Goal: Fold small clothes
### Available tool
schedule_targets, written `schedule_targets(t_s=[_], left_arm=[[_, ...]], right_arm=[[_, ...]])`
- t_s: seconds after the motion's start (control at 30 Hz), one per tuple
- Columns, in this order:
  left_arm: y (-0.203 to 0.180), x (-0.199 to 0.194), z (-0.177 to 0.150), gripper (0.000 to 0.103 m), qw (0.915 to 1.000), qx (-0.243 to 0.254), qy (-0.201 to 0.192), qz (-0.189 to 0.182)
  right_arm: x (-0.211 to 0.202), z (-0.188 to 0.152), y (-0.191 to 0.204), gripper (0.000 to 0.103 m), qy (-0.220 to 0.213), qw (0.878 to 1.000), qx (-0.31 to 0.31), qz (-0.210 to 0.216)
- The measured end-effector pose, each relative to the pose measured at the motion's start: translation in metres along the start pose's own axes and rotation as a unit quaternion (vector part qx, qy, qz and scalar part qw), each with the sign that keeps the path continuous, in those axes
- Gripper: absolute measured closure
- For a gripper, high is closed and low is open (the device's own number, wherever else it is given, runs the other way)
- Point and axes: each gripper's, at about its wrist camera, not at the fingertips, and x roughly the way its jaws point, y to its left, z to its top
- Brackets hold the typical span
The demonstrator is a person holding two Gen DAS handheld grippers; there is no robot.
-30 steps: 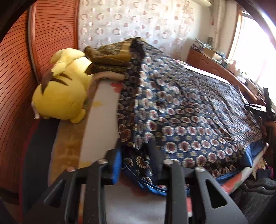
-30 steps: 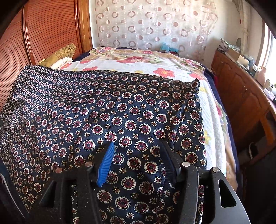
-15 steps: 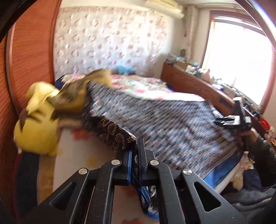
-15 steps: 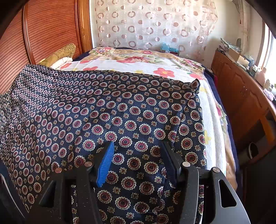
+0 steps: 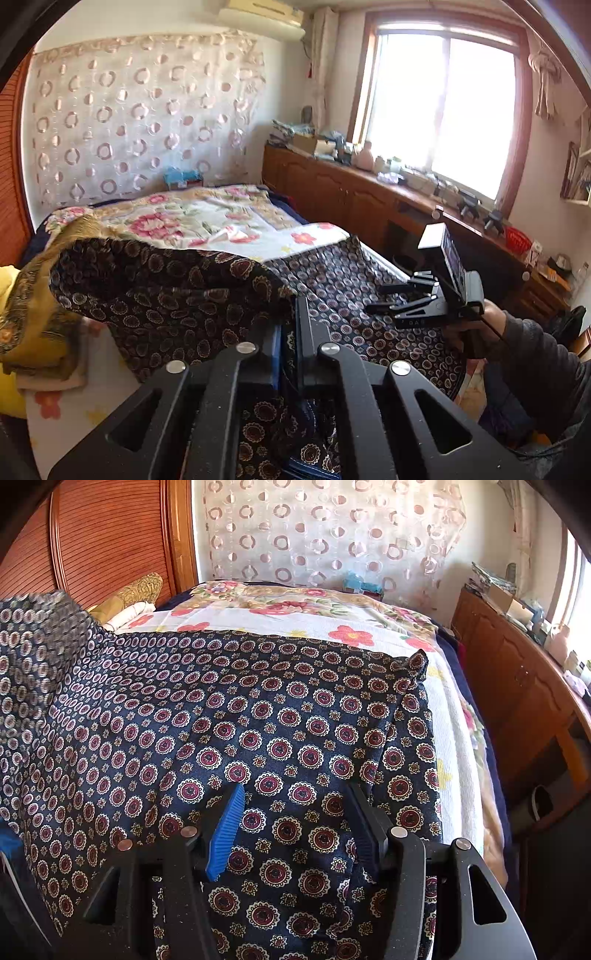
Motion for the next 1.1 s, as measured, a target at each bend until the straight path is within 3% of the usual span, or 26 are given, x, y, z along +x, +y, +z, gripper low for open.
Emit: schedule_targets(t_s=[0.03, 0.1, 0.2, 0.23, 0.3, 0.4, 0.7, 1.1], left_arm=[[-0.001, 0.007, -0.001, 0.094, 0.9999, -0.001, 0.011, 0.004], [-0.003, 0.011, -0.003, 0.075, 0.9998, -0.002, 0.021, 0.003], [-0.003, 0.008, -0.010, 0.062, 0.9997, -0.004, 0.022, -0.001], [-0.002, 0.005, -0.013, 0.060, 0.9997, -0.005, 0.022, 0.005], [0.002, 0.001, -0.018, 0.041, 0.9995, -0.013, 0.021, 0.019], [0.012, -0.007, -0.027, 0.028, 0.9990, -0.023, 0.019, 0.032], [0.030, -0.010, -0.053, 0.028, 0.9945, -0.050, 0.033, 0.086], [0.046, -0.019, -0.074, 0.028, 0.9921, -0.062, 0.037, 0.103]], right_arm=[[0.000, 0.000, 0.000, 0.046, 0.000, 1.000, 0.000, 0.000], [0.000, 0.000, 0.000, 0.045, 0.000, 1.000, 0.000, 0.000], [0.000, 0.000, 0.000, 0.045, 0.000, 1.000, 0.000, 0.000], [0.000, 0.000, 0.000, 0.045, 0.000, 1.000, 0.000, 0.000], [0.000, 0.000, 0.000, 0.045, 0.000, 1.000, 0.000, 0.000], [0.000, 0.000, 0.000, 0.045, 0.000, 1.000, 0.000, 0.000], [0.000, 0.000, -0.001, 0.045, 0.001, 1.000, 0.000, 0.000], [-0.007, 0.006, 0.015, 0.045, 0.004, 1.000, -0.023, -0.010]])
